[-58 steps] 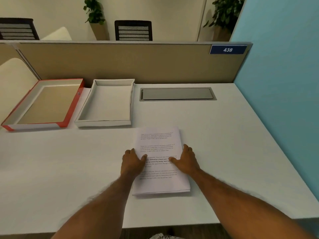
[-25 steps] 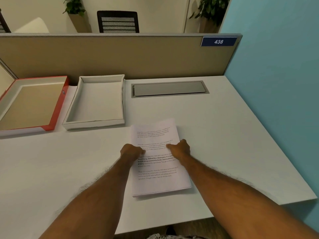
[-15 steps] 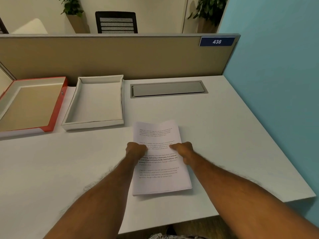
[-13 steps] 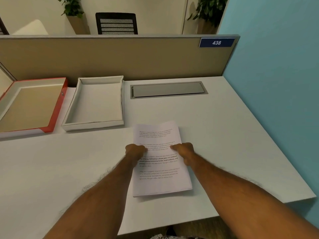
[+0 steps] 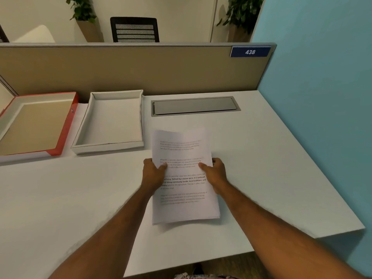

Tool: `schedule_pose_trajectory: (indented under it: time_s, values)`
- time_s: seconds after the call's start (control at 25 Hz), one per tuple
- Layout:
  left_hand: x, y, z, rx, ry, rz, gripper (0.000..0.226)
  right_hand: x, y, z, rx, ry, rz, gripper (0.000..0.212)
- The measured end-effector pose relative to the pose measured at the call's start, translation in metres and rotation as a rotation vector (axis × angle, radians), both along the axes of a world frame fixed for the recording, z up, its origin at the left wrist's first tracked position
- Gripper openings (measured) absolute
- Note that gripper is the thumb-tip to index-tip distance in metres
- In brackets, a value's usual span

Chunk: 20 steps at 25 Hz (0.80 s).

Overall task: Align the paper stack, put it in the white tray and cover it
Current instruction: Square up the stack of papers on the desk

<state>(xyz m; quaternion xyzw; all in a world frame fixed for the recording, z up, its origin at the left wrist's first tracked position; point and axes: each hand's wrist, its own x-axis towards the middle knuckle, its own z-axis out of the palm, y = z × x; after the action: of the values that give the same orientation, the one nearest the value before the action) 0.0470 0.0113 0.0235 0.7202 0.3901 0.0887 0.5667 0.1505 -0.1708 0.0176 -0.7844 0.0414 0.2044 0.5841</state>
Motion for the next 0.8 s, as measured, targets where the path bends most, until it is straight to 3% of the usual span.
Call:
schedule_pose_trajectory:
  time_s: [0.16,0.28,0.6,0.8]
  values:
    - [-0.008,-0.001,0.034,0.149,-0.316,-0.006,0.033,0.005,0.002,0.037,0.102,-0.269,0.072,0.031]
    - [-0.011,0.000,0.044,0.178,-0.476,-0.018,0.033,0.006,0.002,0.056,0.167,-0.338,0.122,0.030]
    - [-0.022,-0.007,0.030,0.269,-0.544,-0.080,0.036,-0.007,-0.007,0.044,0.212,-0.363,0.100,0.035]
    - [-0.023,-0.014,0.062,0.230,-0.690,-0.002,0.049,-0.013,-0.005,0.070,0.331,-0.460,0.106,0.048]
